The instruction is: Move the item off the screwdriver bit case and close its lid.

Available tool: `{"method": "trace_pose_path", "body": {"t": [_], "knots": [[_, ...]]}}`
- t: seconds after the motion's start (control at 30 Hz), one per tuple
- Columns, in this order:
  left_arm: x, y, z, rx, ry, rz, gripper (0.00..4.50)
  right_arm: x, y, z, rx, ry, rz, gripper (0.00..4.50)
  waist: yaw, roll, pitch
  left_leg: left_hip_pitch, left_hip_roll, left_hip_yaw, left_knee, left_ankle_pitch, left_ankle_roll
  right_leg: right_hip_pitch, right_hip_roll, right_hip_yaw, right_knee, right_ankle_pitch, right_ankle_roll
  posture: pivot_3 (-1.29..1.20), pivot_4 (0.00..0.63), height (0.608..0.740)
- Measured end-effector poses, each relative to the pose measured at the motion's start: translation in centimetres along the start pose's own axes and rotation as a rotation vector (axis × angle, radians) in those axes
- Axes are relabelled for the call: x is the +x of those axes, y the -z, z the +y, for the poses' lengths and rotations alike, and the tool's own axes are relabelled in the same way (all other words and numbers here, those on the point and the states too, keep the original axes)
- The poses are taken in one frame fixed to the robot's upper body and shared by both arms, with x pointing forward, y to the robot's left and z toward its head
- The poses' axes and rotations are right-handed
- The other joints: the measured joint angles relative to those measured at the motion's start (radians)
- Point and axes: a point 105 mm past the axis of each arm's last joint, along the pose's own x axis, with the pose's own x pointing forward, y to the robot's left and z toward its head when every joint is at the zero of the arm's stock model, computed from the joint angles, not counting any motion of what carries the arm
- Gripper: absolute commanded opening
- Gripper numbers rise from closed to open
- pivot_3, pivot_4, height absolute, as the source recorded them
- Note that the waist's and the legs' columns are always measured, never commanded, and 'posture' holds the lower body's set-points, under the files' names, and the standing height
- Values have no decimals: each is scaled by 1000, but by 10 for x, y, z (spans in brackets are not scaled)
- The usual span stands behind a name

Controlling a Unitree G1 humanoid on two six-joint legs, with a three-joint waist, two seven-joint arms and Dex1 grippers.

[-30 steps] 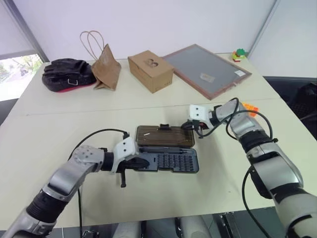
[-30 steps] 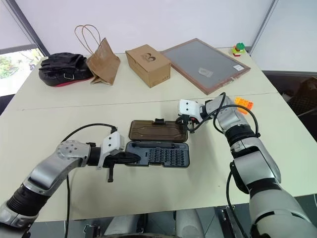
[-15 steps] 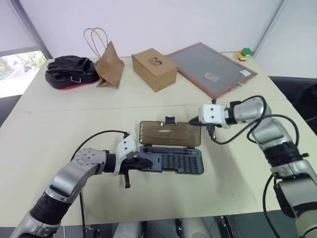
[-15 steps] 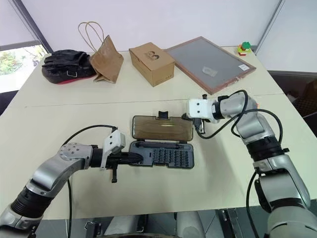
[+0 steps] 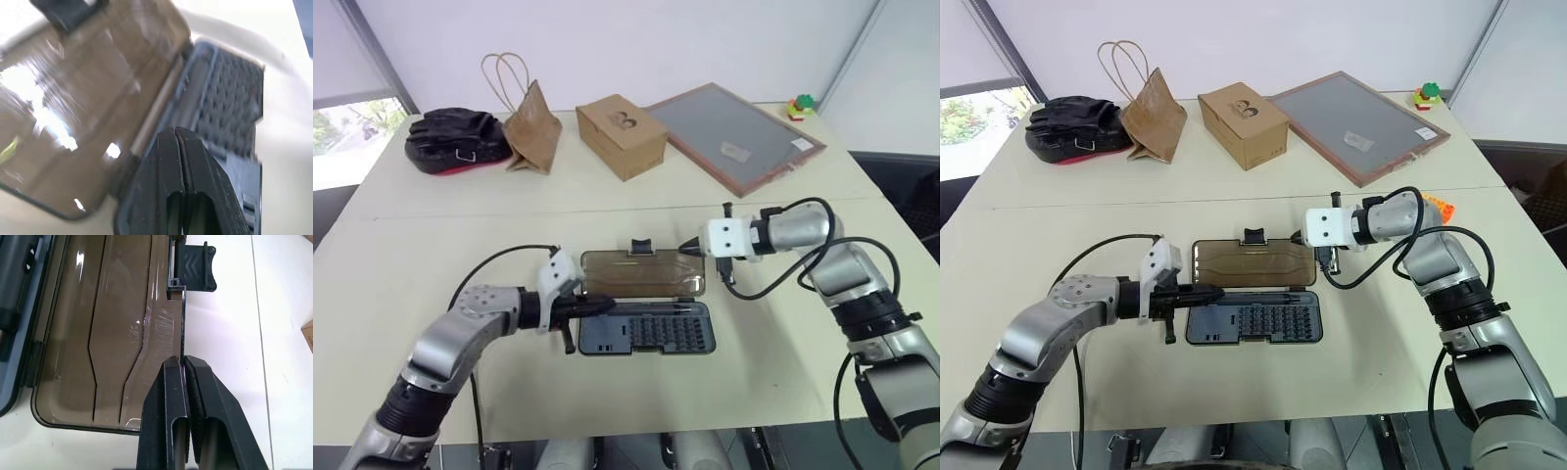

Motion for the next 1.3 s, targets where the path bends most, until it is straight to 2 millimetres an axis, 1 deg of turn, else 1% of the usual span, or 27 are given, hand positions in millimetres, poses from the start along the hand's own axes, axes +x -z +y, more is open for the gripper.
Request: {"method": "trace_pose_path", "body": {"t": [0.03,0.1,0.17,0.2,0.23,0.27,0.3,0.33,0.37,0.43,0.47,0.5,0.53,0.57,0.63,0.7,0.83,0.9,1.03,1.1,1.17,1.2,1.23,1.3], "knots": [[-1,-9,3,4,-9,-30,0,0,0,0,0,1,0,66,0,0,0,0,0,0,0,0,0,0,0,0,0,0,0,0,150,740],[-5,-35,13,0,-44,-123,0,0,0,0,-1,3,2,66,0,-1,0,-1,0,0,1,0,0,0,0,-1,0,0,0,0,150,740],[-15,-65,28,4,-99,-225,0,0,1,0,-2,5,3,66,0,-1,0,-1,0,0,1,0,0,0,0,-1,0,0,0,0,150,740],[-25,-82,40,13,-157,-278,0,0,1,0,-3,5,3,66,0,-1,0,-1,0,-1,1,0,0,0,0,-1,0,0,0,0,150,740],[-35,-92,51,20,-213,-315,0,0,1,0,-4,5,3,66,-2,0,0,0,0,0,1,0,0,0,0,-1,0,0,0,0,150,740],[-44,-97,60,21,-263,-335,0,0,1,0,-5,4,5,66,-6,0,0,0,-1,0,1,0,-1,0,0,0,0,0,0,0,150,740],[-51,-93,71,8,-323,-331,0,0,1,0,-6,5,9,66,-7,0,0,0,-1,1,0,1,-1,0,0,0,0,0,0,0,150,740],[-53,-88,77,-6,-350,-321,0,0,2,0,-6,5,10,66,-7,0,0,0,-1,0,0,1,-1,0,0,0,0,0,0,0,150,740],[-56,-77,86,-19,-400,-291,0,0,2,0,-4,7,10,66,-5,0,0,0,-1,0,0,1,-2,-1,0,0,-1,0,0,0,150,740],[-60,-45,102,-50,-483,-184,0,0,2,0,1,9,13,66,-3,0,0,-1,-1,0,0,1,-1,-1,0,0,-1,0,0,0,150,740],[-59,-30,104,-66,-492,-138,0,0,3,0,3,10,15,66,-2,0,0,-1,-1,1,0,1,-1,-1,0,0,-1,0,0,0,150,740],[-54,-14,103,-82,-482,-89,0,0,3,0,3,11,21,66,-1,0,0,-1,-1,1,0,1,-1,-1,0,0,-1,0,0,0,150,740],[-47,-3,101,-98,-459,-59,0,0,4,-1,3,13,23,66,2,0,0,-1,-1,0,0,1,-1,-1,0,0,-1,0,0,0,150,740],[-39,7,99,-115,-428,-36,0,1,3,-1,3,16,21,66,6,-1,0,-2,-1,0,1,0,-1,-1,-1,-1,-1,0,0,0,150,740],[-26,17,96,-119,-384,-9,0,3,2,-1,3,21,14,66,7,-1,1,-2,-2,0,1,1,-1,-1,-1,-1,-1,0,0,0,150,740],[-16,19,94,-119,-345,-7,0,3,3,-3,6,28,20,66,4,-1,1,-2,-2,0,1,1,-1,-1,-1,-1,-1,0,0,0,150,740],[5,8,90,-109,-248,-43,0,3,5,-10,5,51,33,66,1,-2,1,-2,-2,0,1,1,-1,-1,0,-1,-1,0,0,0,150,740],[11,7,90,-99,-229,-35,0,3,6,-10,6,56,39,66,-3,-1,1,-2,-2,0,1,1,-1,-1,0,-1,-1,0,0,0,150,740],[7,9,97,-89,-258,-35,0,3,8,-10,29,57,51,66,-5,-1,1,-2,-2,0,1,1,-1,-2,0,-1,0,0,0,0,150,740],[0,8,100,-85,-278,-37,0,3,10,-10,48,55,55,66,-4,-1,1,-2,-1,0,1,0,-1,-2,0,-1,0,0,0,0,150,740],[-11,2,100,-52,-287,-39,0,2,12,-10,66,52,61,66,-4,-1,1,-3,-1,0,1,0,-1,-3,0,0,0,0,0,0,150,740],[-17,-4,97,-32,-280,-44,0,2,12,-10,74,50,63,66,-3,-1,1,-3,-1,0,1,0,-1,-3,0,0,0,0,0,0,150,740],[-22,-11,88,-6,-250,-46,0,1,13,-10,79,50,66,66,-4,-1,1,-3,0,1,0,1,-1,-4,-1,0,0,0,0,0,150,740],[-27,-23,60,38,-148,-45,0,-2,16,-15,98,62,75,66,-5,-1,1,-4,-1,1,0,0,-1,-4,-1,1,-1,0,0,0,150,740]]}}
